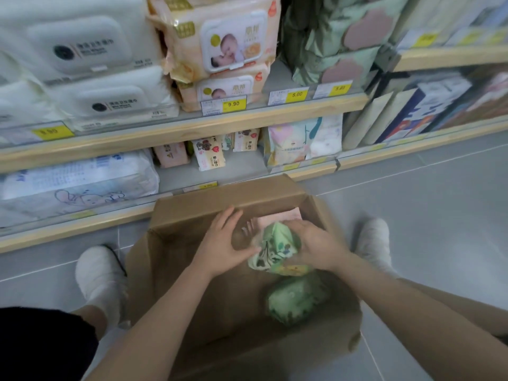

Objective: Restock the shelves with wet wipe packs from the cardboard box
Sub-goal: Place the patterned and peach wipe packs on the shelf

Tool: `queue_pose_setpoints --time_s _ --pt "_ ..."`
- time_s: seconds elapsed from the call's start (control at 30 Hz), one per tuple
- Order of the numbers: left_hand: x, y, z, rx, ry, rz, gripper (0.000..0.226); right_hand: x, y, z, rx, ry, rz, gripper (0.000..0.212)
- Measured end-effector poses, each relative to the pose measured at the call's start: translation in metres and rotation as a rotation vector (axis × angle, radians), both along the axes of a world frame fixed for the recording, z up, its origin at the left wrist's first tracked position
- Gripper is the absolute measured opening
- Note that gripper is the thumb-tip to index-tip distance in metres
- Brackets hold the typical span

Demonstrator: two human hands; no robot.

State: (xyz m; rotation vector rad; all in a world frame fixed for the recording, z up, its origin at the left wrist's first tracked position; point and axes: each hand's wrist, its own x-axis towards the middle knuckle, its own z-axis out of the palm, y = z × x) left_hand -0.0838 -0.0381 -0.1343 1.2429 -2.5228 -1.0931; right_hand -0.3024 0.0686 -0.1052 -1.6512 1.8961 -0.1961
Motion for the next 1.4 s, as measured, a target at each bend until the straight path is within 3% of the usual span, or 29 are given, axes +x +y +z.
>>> queue_pose_setpoints --time_s 0.07,0.13,0.23,0.33,0.43,0.53,0.67,0.73,0.83,0.93,1.03,1.1,1.17,1.23,1.3,1.4 --pt "-0.010 0.014 0.019 0.228 0.099 -0.038 0.104 -0.003 -0.005 0.028 0.046 -0.228 -0.085 0.076" --pt "-0.019 0.023 0.033 0.443 0.221 -0.030 0.091 -0.005 -0.005 0.053 0.112 -0.433 -0.143 0.066" --pt "-0.026 0.026 0.048 0.740 0.346 0.055 0.079 -0.004 -0.001 0.075 0.163 -0.524 -0.212 0.068" --pt "-0.027 0.031 0.057 0.816 0.380 0.108 0.071 0.001 0.002 0.086 0.166 -0.508 -0.286 0.078" --pt "-0.024 0.036 0.059 0.844 0.396 0.164 0.068 0.009 0.007 0.093 0.277 -0.565 -0.227 0.060" --pt "-0.022 0.035 0.062 0.836 0.340 0.147 0.063 0.016 0.013 0.089 0.386 -0.613 -0.174 0.071" --pt "-0.023 0.034 0.064 0.862 0.244 0.129 0.055 0.017 0.025 0.071 0.366 -0.693 -0.286 0.077" --pt "-0.031 0.037 0.065 0.856 0.250 0.129 0.045 0.014 0.033 0.065 0.326 -0.696 -0.330 0.083" --pt "-0.049 0.047 0.064 0.803 0.357 0.289 0.021 -0.003 0.046 0.060 0.197 -0.690 -0.460 0.083" --pt "-0.062 0.062 0.037 0.610 0.350 0.289 0.019 -0.034 0.059 0.055 0.088 -0.699 -0.676 0.091" --pt "-0.066 0.085 -0.013 0.352 0.177 -0.075 0.029 -0.068 0.073 0.047 0.061 -0.689 -0.822 0.099" --pt "-0.069 0.105 -0.045 0.291 0.032 -0.364 0.038 -0.084 0.081 0.041 0.065 -0.666 -0.892 0.111" --pt "-0.072 0.121 -0.072 0.224 -0.138 -0.577 0.054 -0.095 0.089 0.033 0.059 -0.666 -0.948 0.108" --pt "-0.070 0.126 -0.092 0.171 -0.266 -0.631 0.071 -0.101 0.094 0.025 0.045 -0.686 -1.012 0.106" --pt "-0.070 0.123 -0.103 0.147 -0.368 -0.611 0.069 -0.108 0.098 0.015 0.044 -0.721 -1.056 0.106" --pt "-0.073 0.116 -0.106 0.070 -0.474 -0.564 0.094 -0.113 0.098 0.002 0.039 -0.723 -1.074 0.110"
